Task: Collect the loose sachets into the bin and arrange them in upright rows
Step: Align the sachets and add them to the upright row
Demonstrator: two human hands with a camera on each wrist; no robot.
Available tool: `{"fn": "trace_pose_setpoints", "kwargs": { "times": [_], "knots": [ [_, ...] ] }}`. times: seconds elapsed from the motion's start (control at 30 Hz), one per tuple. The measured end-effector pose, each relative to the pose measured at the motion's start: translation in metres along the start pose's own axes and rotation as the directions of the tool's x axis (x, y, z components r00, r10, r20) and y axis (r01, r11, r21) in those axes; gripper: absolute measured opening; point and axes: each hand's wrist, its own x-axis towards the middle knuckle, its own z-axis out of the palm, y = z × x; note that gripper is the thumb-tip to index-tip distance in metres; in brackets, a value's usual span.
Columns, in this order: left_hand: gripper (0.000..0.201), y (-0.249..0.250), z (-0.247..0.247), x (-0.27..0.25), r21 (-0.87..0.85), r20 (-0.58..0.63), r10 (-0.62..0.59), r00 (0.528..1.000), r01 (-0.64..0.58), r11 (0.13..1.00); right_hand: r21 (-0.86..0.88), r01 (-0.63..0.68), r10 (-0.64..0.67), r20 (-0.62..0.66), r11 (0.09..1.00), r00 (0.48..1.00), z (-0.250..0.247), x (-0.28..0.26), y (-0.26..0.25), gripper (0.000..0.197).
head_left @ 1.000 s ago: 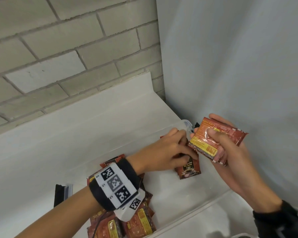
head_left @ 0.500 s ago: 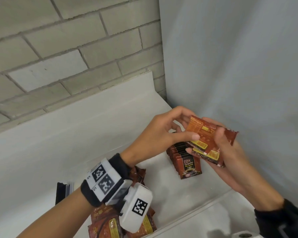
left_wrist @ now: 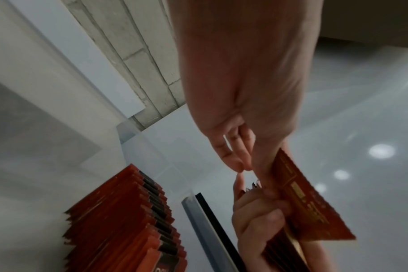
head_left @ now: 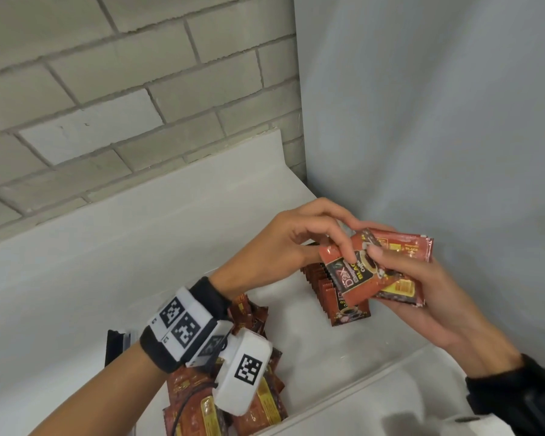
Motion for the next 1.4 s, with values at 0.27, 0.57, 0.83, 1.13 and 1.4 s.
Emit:
{"fn": "trace_pose_setpoints", "kwargs": {
  "times": [0.27,0.57,0.83,1.13,1.4],
  "knots": [
    [0.045,0.005,-0.010,-0.005,0.137,-0.024,-0.120,0.992,0.122,0.983,-0.008,0.043,-0.043,-0.044,0.999,0.998,-0.003,0.004,0.003,0.045],
    [0.032,0.014,-0.002,-0.004,0.057,-0.033,-0.226,0.973,0.228,0.972,-0.002,0.093,-0.093,-0.055,0.996,0.994,-0.001,0.001,0.004,0.056],
    [0.035,-0.004,0.000,-0.001,0.486,0.273,-0.224,0.936,0.066,0.871,0.239,0.353,-0.301,-0.229,0.904,0.926,-0.002,0.003,0.006,0.059],
    [0.041,-0.036,0.026,0.005,0.702,0.397,-0.275,0.876,-0.097,0.705,0.272,0.360,-0.310,-0.209,0.892,0.927,-0.005,0.004,0.009,0.064],
    [0.037,-0.045,0.035,0.000,0.739,0.417,-0.102,0.903,-0.272,0.617,0.263,0.345,-0.303,-0.186,0.901,0.935,-0.005,0.002,0.008,0.055]
  ]
}}
